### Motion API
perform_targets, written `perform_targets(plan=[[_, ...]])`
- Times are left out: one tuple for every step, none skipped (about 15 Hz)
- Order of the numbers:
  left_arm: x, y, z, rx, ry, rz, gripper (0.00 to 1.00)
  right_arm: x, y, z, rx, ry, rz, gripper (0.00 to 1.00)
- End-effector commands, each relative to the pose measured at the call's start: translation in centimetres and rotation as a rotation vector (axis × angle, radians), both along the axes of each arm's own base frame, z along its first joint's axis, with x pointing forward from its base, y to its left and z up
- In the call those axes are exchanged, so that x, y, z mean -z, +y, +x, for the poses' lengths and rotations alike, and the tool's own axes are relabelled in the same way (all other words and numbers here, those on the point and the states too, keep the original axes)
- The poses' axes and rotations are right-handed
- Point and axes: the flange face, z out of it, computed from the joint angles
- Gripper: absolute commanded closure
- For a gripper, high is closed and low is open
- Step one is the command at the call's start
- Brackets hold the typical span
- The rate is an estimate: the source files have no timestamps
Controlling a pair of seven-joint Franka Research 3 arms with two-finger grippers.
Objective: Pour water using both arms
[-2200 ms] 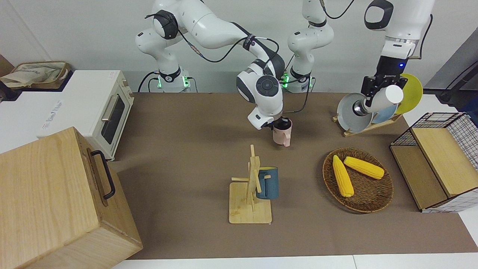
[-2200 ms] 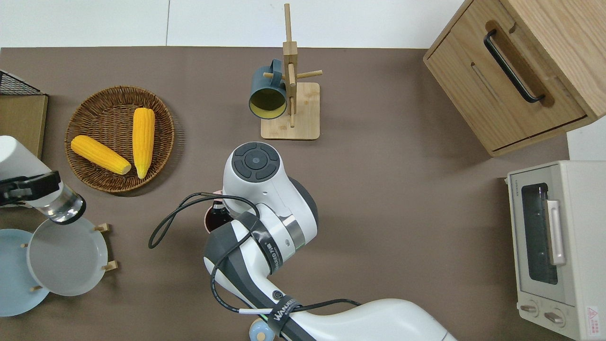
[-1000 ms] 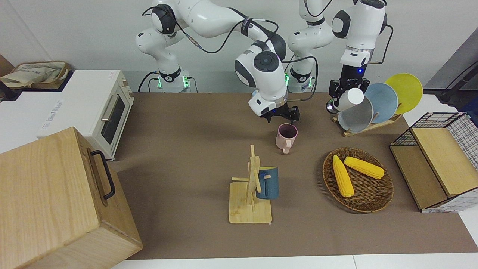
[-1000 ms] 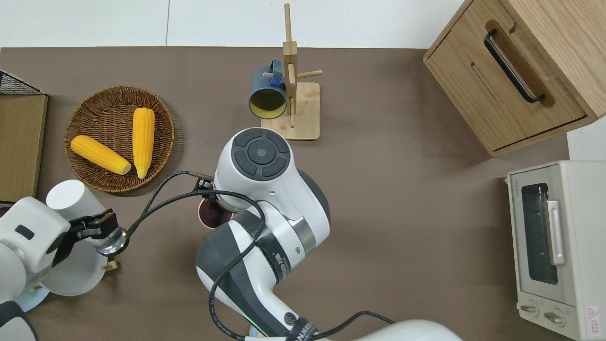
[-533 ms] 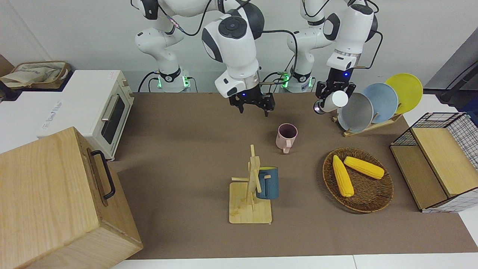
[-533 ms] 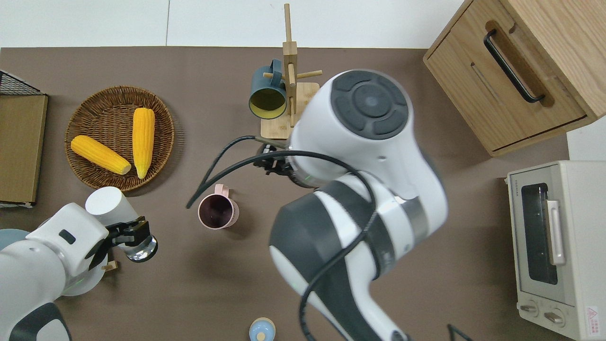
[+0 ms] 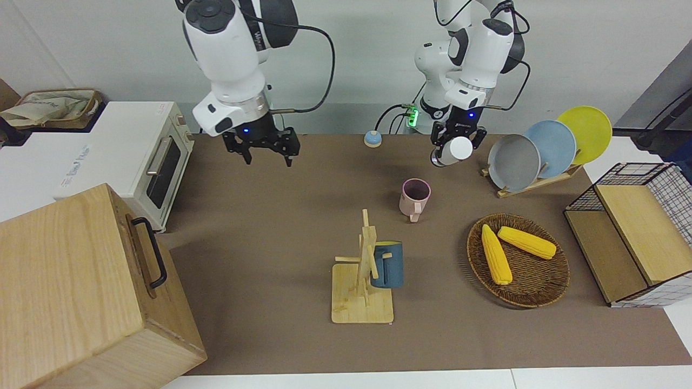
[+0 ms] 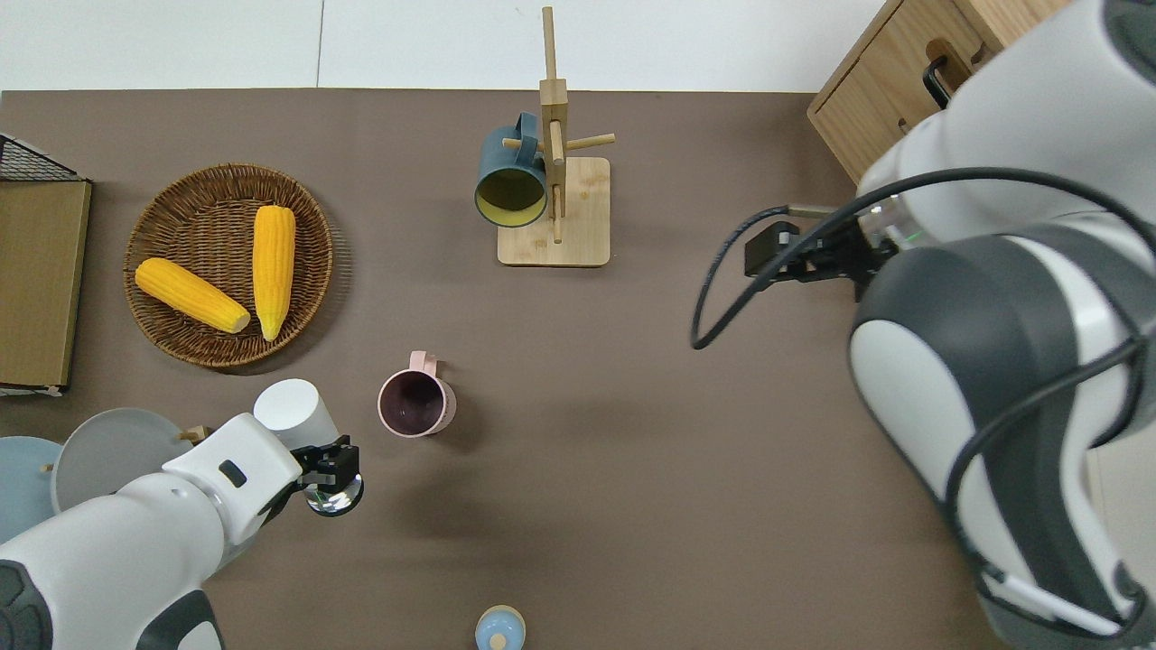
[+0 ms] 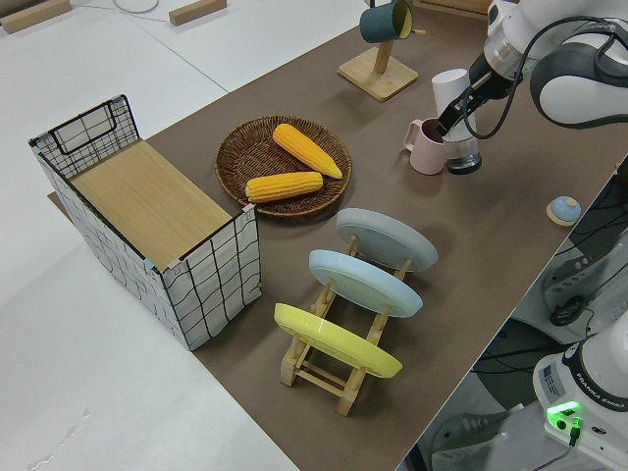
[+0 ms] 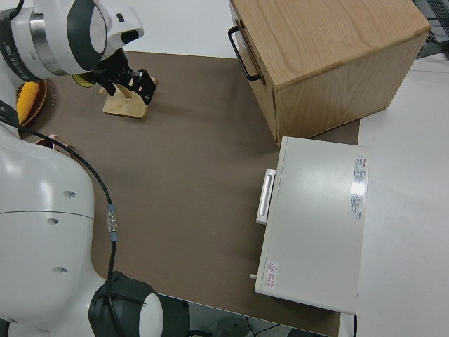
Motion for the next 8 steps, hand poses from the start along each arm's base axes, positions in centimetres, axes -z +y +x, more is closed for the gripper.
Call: perform_targets(plan=[[0.4, -1.6, -0.6, 0.021, -0.018, -0.024, 1.0, -1.2, -7.2, -0.8, -0.088, -0.007, -0.012, 0.007], [0.9, -2.2, -0.7, 0.032, -0.006, -0.025, 1.0, -1.3, -8.7, -0.9, -0.096, 0.005, -0.016, 0.007], [1.5, -2.9, -0.7, 0.042, 0.01, -0.024, 1.0, -1.7, -10.3, -1.1, -0.101, 0.004, -0.023, 0.007], [2.0, -3.6, -0.8, 0.058, 0.021, -0.018, 1.0, -2.1, -11.4, -1.3, -0.108, 0.001, -0.028, 0.009], [2.5, -4.3, -0.9, 0.073, 0.033, -0.011, 1.0, -2.1, -12.2, -1.5, -0.113, 0.016, -0.033, 0.007], [3.1, -4.8, -1.1, 0.084, 0.052, -0.005, 1.0, -2.2, -12.8, -1.6, -0.112, 0.024, -0.035, 0.007], [3.5, -5.2, -1.2, 0.093, 0.062, 0.0, 1.0, -2.6, -13.6, -1.9, -0.099, 0.019, -0.035, 0.007], [4.0, -5.6, -1.2, 0.103, 0.077, 0.004, 1.0, -2.8, -14.3, -1.9, -0.083, 0.017, -0.03, 0.007]])
